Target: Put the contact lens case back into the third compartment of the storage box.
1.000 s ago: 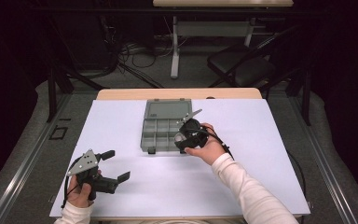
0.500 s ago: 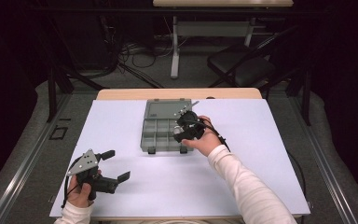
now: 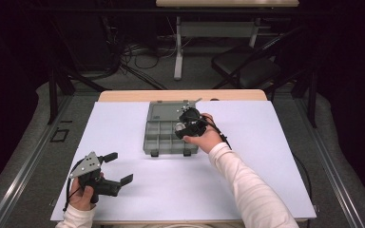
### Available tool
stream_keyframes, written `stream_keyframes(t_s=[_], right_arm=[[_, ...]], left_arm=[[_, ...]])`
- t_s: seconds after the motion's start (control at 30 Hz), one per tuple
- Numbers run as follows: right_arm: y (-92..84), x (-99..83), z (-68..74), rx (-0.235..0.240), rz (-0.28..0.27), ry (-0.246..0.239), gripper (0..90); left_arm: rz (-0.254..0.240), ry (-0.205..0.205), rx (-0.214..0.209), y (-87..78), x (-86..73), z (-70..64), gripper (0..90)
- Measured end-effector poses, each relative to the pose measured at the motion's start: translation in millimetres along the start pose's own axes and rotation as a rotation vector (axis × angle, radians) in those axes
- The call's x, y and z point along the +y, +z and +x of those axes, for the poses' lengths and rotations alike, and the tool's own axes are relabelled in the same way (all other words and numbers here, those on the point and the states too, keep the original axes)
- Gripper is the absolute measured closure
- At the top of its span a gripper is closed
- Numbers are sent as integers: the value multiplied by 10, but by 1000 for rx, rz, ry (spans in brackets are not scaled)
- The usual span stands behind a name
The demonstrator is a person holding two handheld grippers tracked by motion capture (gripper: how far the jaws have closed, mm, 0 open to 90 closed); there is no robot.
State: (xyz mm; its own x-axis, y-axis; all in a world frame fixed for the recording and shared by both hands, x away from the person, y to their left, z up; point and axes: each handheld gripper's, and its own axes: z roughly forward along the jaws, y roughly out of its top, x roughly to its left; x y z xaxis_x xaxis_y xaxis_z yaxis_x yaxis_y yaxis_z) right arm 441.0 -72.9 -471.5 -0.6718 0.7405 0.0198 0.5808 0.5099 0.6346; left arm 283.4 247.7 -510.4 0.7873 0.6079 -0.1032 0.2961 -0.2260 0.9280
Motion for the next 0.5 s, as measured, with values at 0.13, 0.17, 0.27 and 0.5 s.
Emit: stream_keyframes(t_s=[0.13, 0.17, 0.27, 0.5], right_arm=[[43, 24, -31, -8, -9, 15, 485], [56, 27, -37, -9, -13, 19, 485], [96, 30, -57, -16, -14, 19, 486], [179, 26, -92, -33, -18, 33, 485]], left_arm=[[5, 1, 0, -11, -3, 7, 3], [5, -1, 1, -13, -4, 6, 3], [4, 0, 0, -15, -5, 6, 3], [3, 1, -5, -12, -7, 8, 3]])
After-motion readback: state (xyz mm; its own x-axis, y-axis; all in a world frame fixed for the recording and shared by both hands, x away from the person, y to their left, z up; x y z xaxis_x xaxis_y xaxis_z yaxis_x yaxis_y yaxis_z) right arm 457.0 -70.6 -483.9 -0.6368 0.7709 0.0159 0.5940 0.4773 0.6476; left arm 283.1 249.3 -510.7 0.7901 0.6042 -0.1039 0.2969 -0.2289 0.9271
